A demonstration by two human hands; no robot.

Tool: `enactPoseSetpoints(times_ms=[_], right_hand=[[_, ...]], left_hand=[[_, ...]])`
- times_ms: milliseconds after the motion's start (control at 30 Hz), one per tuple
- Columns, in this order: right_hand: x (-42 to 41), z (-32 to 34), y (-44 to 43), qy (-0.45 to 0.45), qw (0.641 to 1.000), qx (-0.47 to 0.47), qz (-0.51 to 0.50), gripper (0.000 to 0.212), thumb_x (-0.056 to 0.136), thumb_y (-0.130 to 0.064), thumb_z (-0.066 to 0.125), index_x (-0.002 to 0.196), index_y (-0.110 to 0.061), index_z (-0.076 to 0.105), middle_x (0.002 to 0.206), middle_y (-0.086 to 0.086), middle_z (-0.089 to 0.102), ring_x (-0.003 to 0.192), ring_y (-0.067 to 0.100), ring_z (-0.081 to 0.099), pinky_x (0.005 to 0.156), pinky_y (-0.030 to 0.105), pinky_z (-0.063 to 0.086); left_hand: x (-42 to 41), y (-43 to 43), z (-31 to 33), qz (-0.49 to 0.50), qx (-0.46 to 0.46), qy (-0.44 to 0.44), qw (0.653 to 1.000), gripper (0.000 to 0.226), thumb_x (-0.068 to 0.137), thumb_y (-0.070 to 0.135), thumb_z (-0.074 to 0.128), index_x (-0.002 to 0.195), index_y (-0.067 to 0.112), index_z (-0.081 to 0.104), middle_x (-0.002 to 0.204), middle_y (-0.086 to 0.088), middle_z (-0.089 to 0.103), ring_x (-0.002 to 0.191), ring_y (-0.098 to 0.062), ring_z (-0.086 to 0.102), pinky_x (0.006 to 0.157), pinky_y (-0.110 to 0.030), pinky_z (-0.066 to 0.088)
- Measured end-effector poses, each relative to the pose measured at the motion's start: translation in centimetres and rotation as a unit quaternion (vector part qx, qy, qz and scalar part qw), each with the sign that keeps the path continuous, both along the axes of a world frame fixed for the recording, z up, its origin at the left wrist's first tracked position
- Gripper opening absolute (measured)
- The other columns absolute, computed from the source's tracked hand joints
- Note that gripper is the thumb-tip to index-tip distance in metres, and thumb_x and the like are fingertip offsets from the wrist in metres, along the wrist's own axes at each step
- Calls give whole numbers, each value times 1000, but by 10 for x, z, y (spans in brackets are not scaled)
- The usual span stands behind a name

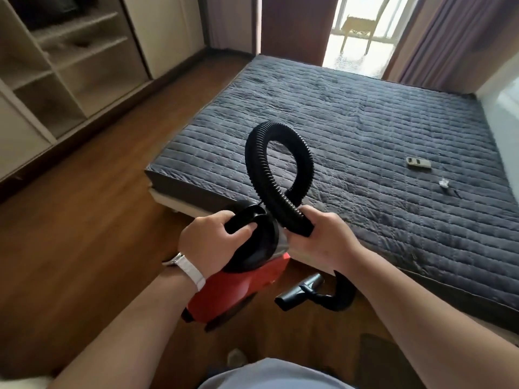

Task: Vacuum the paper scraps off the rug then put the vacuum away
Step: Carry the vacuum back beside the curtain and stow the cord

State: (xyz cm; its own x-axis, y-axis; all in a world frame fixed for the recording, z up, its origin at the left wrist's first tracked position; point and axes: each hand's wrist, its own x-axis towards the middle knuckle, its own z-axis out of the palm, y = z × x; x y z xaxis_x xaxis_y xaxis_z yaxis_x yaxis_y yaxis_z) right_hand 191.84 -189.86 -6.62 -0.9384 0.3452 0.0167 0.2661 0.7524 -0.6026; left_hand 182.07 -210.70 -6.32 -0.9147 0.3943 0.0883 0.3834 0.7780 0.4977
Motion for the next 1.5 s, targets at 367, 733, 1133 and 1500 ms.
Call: enactPoseSetpoints(times_ms=[367, 733, 1133, 1500], right_hand=[[-135, 5, -64, -11, 994, -26, 106, 25, 78, -44, 71, 88, -24, 61, 68, -3, 62, 65, 16, 59, 60, 33, 49], [-297, -25, -74, -30, 974, -98, 203, 24, 77, -41, 73, 89, -24, 62, 64, -4, 59, 61, 15, 56, 59, 32, 47], [-447, -5, -135, -6, 925, -132, 357, 20, 77, -38, 74, 86, -27, 61, 63, -6, 59, 58, 9, 54, 57, 31, 47], [-548, -15, -274, -17, 919, -93, 382, 25, 75, -42, 72, 92, -25, 65, 69, -4, 64, 65, 15, 61, 59, 33, 51]], left_hand=[[-97, -79, -8, 97, -7, -3, 995, 57, 71, 78, 45, 87, 27, 65, 70, 10, 67, 75, -17, 66, 68, -33, 54], [-195, -85, -16, 235, -38, -90, 967, 52, 73, 74, 53, 82, 23, 56, 72, 6, 65, 76, -23, 64, 72, -40, 53], [-278, -134, 16, 386, -31, -59, 920, 46, 77, 74, 54, 84, 28, 59, 70, 10, 64, 72, -17, 64, 66, -34, 54], [-363, -267, -12, 403, 12, -68, 913, 39, 79, 67, 61, 81, 28, 63, 69, 12, 64, 68, -12, 61, 60, -29, 49]])
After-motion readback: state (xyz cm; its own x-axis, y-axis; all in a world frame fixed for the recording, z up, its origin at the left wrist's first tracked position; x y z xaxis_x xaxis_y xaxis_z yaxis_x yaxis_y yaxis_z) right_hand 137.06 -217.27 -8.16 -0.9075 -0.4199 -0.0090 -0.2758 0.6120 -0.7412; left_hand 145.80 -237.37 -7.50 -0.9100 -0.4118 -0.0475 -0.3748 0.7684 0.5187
